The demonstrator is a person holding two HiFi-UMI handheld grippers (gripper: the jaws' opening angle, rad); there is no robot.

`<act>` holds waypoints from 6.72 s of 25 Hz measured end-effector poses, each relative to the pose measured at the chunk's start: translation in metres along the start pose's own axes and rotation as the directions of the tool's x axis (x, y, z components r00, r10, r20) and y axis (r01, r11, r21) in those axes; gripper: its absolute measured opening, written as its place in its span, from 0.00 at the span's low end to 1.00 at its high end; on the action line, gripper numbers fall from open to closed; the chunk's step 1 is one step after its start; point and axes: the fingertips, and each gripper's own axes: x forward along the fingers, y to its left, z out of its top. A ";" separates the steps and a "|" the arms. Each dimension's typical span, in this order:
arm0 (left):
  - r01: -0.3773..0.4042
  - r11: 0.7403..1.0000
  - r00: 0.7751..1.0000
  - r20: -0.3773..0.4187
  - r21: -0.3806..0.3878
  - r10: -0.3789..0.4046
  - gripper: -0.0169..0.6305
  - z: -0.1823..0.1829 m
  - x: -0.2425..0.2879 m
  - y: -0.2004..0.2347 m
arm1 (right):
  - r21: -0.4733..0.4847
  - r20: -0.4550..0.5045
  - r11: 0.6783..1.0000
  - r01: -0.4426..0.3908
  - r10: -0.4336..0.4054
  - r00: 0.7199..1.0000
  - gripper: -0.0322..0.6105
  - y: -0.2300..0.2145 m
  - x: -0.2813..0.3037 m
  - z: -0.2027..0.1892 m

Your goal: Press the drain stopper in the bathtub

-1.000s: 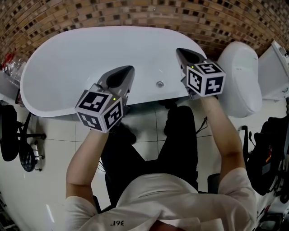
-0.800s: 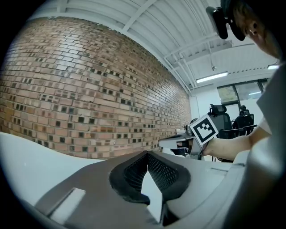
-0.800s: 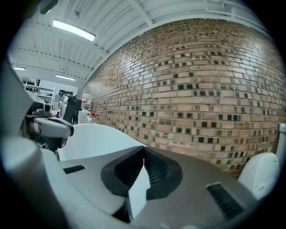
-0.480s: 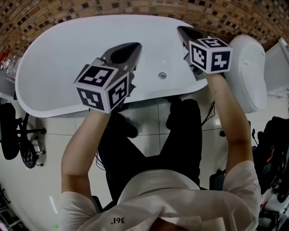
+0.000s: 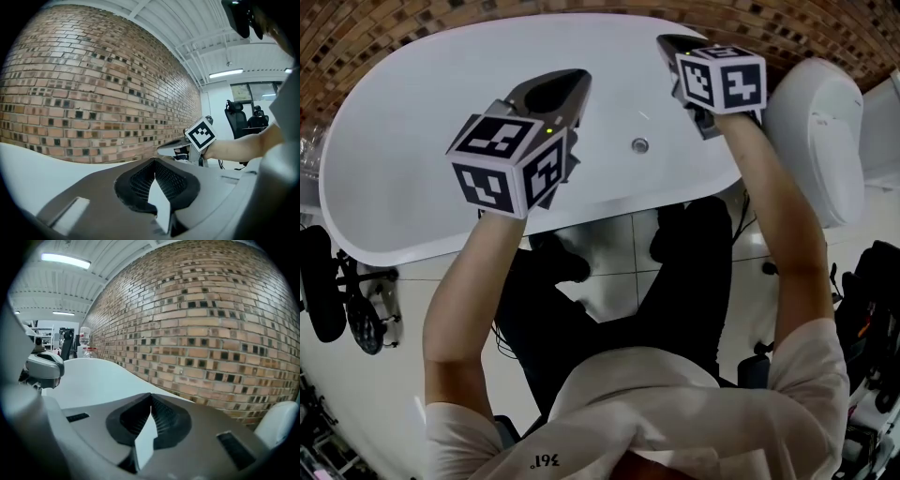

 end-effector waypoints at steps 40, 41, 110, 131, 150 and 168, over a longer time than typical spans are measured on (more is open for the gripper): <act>-0.008 0.971 0.956 -0.287 -0.239 -0.063 0.04 -0.214 0.117 0.077 | 0.019 -0.519 0.999 -0.038 0.042 0.854 0.07 -0.023 0.244 -0.283; -0.012 0.969 0.954 -0.294 -0.246 -0.063 0.04 -0.220 0.117 0.079 | 0.022 -0.533 0.999 -0.037 0.043 0.845 0.07 -0.023 0.248 -0.293; 0.082 0.889 0.821 -0.476 -0.450 -0.317 0.04 -0.312 0.146 0.034 | 0.328 -0.809 0.943 0.050 0.253 0.531 0.08 -0.026 0.247 -0.554; 0.091 0.881 0.803 -0.489 -0.465 -0.341 0.04 -0.321 0.143 0.027 | 0.219 -0.870 0.975 0.019 0.187 0.455 0.08 -0.021 0.246 -0.565; 0.092 0.878 0.809 -0.478 -0.470 -0.341 0.04 -0.318 0.147 0.023 | 0.147 -0.878 0.989 -0.001 0.131 0.460 0.08 -0.022 0.239 -0.571; 0.107 0.886 0.817 -0.468 -0.452 -0.337 0.04 -0.306 0.147 0.028 | 0.170 -0.853 0.985 -0.014 0.154 0.499 0.08 -0.023 0.243 -0.556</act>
